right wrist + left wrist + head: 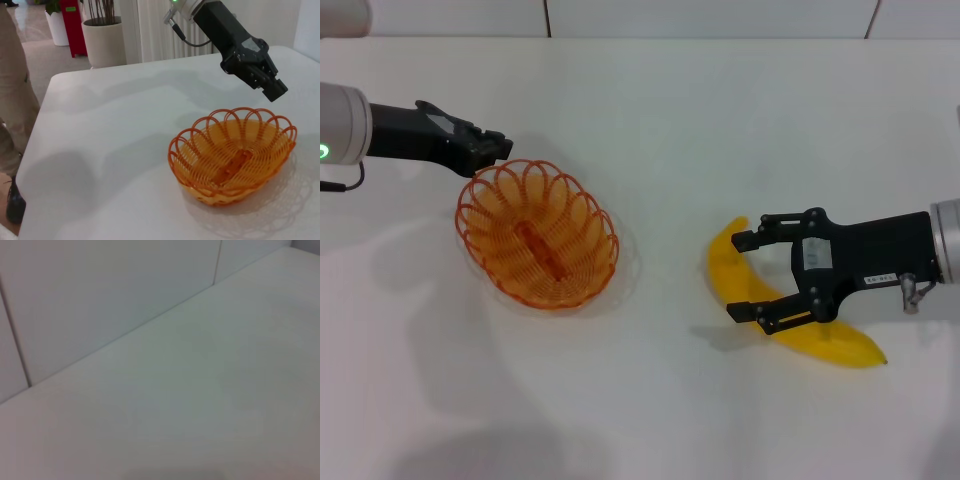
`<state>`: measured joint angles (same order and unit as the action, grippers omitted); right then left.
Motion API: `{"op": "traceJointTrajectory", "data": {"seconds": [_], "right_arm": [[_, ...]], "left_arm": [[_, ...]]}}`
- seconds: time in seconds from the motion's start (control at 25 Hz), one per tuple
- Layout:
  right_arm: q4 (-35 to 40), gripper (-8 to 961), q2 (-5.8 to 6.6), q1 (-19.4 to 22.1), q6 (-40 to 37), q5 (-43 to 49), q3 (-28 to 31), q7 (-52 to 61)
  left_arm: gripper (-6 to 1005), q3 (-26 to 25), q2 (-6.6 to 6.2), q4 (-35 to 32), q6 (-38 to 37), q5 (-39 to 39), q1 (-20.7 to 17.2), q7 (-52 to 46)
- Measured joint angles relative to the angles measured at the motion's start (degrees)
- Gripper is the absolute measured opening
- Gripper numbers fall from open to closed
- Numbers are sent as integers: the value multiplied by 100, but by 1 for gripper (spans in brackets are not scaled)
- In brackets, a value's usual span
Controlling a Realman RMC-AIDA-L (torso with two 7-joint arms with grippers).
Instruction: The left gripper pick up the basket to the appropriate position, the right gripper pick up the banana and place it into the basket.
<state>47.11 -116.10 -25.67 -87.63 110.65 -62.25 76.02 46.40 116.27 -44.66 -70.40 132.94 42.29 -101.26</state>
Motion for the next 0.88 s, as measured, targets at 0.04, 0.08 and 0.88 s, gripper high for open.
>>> {"op": "traceJointTrajectory", "data": {"seconds": [0.04,0.08,0.88], "right_arm": [[0,876,0,1,0,0,3,0],[0,876,0,1,0,0,10,0],[-9,877,-1,-7,-6,102,9,75]], "left_arm": [[111,1,-2,4,10,10,-7,3],[109,0,-4,4,17,14,-11,6],[330,108,-123,-97,-11,451,14,-569]]}}
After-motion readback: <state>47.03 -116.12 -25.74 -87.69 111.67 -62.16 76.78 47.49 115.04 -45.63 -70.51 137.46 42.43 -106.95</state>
